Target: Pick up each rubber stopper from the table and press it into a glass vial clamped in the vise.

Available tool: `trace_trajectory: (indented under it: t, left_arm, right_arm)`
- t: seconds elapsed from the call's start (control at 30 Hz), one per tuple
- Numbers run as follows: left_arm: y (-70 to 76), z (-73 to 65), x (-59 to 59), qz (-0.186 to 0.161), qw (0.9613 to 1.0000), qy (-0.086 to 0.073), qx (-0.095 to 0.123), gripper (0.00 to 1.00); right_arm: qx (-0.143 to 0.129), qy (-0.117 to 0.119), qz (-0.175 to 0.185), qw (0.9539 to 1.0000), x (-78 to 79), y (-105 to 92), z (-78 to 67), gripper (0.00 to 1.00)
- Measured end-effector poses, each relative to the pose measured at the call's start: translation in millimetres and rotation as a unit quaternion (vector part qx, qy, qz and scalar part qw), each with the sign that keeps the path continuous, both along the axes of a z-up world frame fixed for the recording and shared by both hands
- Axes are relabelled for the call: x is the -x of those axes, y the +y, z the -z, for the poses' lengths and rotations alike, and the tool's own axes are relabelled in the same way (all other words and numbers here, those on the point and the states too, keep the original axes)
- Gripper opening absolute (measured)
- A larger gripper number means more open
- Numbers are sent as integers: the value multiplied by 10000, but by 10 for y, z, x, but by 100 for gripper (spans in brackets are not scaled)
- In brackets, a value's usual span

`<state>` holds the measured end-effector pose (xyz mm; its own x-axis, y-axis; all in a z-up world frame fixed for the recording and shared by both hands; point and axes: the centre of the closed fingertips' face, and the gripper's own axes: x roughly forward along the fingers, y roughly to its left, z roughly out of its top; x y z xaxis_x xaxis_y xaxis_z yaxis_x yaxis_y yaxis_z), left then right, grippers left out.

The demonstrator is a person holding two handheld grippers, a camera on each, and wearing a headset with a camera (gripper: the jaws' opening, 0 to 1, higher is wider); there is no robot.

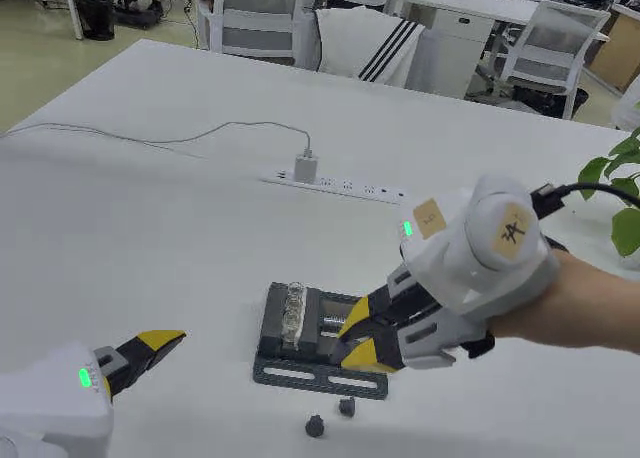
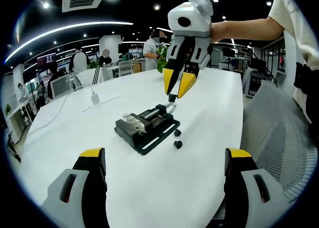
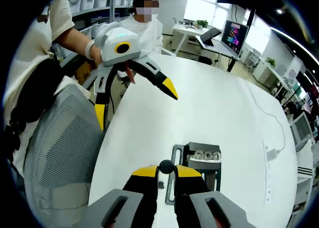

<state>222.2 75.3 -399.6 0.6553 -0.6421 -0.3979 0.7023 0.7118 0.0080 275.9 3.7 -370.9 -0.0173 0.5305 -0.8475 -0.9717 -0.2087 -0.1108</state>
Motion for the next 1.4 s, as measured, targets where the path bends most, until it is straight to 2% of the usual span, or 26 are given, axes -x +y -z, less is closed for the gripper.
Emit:
trace_trajectory:
  t: [0.13, 0.23, 0.5, 0.67, 1.13, 1.4]
  left_arm:
    - [86, -7, -36, -206, 9997, -19, 92, 99]
    - [143, 27, -56, -304, 9995, 40, 67, 99]
    - [267, 93, -91, -504, 9986, 123, 101, 99]
    - [276, 127, -76, -525, 9984, 176, 105, 99]
    - [267, 191, -96, -507, 9982, 291, 110, 98]
    - [249, 192, -121, -488, 9983, 318, 95, 97]
  right_arm:
    - [165, -77, -79, 9998, -174, 49, -11, 7]
    - [296, -122, -134, 9994, -295, 69, 1, 7]
    - [701, -258, -274, 9968, -611, 144, 115, 7]
    - [869, -279, -384, 9951, -789, 230, 200, 7]
    - [1266, -210, -499, 9905, -1068, 370, 345, 7]
    - [1510, -156, -598, 9866, -997, 396, 422, 6]
